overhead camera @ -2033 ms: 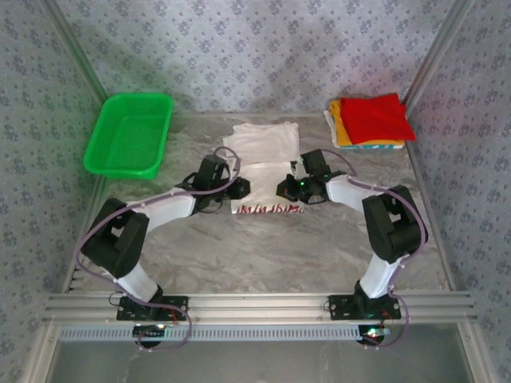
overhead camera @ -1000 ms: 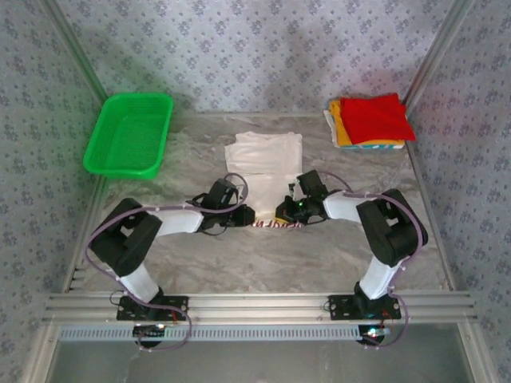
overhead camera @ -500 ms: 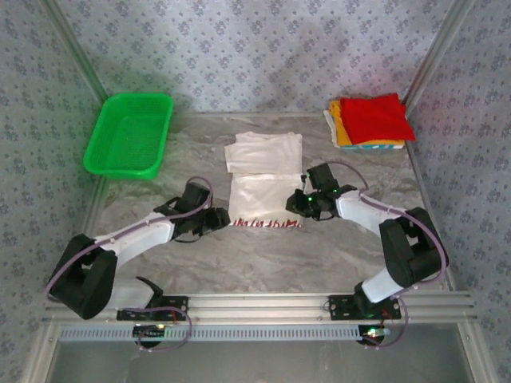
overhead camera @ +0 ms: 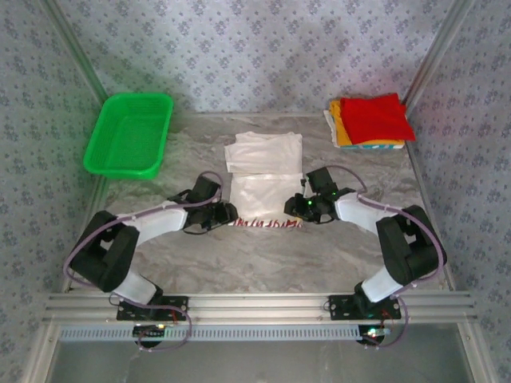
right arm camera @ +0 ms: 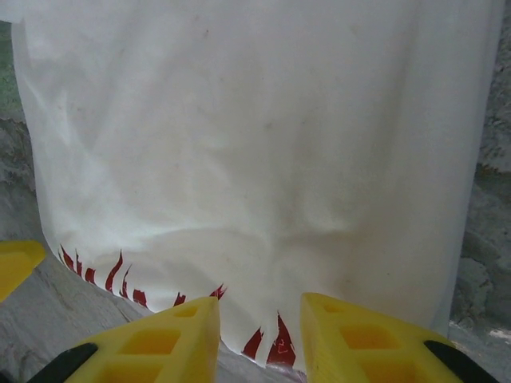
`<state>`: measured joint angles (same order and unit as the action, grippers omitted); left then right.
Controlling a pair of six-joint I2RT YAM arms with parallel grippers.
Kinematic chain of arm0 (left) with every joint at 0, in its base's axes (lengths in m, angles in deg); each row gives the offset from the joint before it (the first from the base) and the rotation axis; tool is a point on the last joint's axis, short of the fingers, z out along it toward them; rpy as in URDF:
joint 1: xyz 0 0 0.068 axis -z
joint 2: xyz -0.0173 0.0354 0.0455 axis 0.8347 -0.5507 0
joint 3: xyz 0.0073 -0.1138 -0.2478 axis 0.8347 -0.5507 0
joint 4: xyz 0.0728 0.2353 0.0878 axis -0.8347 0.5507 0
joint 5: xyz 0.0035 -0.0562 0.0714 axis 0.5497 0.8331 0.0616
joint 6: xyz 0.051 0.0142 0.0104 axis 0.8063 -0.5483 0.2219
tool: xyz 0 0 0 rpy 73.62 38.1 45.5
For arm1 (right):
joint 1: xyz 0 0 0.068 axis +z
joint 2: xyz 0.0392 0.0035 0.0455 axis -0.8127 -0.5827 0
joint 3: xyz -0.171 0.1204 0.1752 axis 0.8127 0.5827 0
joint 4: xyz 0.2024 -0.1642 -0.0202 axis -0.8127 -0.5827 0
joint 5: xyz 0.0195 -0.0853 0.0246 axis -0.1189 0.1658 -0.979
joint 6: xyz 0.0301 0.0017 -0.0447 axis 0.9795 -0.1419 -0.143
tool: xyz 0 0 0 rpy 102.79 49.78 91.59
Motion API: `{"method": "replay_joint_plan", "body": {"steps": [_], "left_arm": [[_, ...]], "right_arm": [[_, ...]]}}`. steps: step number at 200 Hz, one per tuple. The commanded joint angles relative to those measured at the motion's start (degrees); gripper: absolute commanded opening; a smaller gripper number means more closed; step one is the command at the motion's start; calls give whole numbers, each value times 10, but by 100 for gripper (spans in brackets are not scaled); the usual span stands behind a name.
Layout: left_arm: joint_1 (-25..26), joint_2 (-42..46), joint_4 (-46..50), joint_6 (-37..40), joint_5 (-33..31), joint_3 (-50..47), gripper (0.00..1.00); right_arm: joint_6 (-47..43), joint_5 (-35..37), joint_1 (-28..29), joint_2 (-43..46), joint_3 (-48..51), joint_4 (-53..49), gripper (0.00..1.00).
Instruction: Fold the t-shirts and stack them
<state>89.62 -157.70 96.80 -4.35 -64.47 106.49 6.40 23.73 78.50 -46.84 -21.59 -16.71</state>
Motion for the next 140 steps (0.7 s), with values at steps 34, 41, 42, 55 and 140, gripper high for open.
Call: {"method": "replay_joint_plan", "body": {"steps": [34,41,42,55,140], "left_arm": [[16,-62,-13,18,23,47,52],[18,-68,-12,19,23,50,52],[18,-69,-12,19,23,50,52],[21,-78,-13,18,23,54,52],[32,-101,-10,30,21,103,31]], "right_arm": [[-9,6,0,15,8,6,35],[-9,4,0,14,8,8,35],[-9,4,0,14,8,8,35],[-9,0,-1,14,9,11,35],[-7,-10,-8,38,12,9,34]]}}
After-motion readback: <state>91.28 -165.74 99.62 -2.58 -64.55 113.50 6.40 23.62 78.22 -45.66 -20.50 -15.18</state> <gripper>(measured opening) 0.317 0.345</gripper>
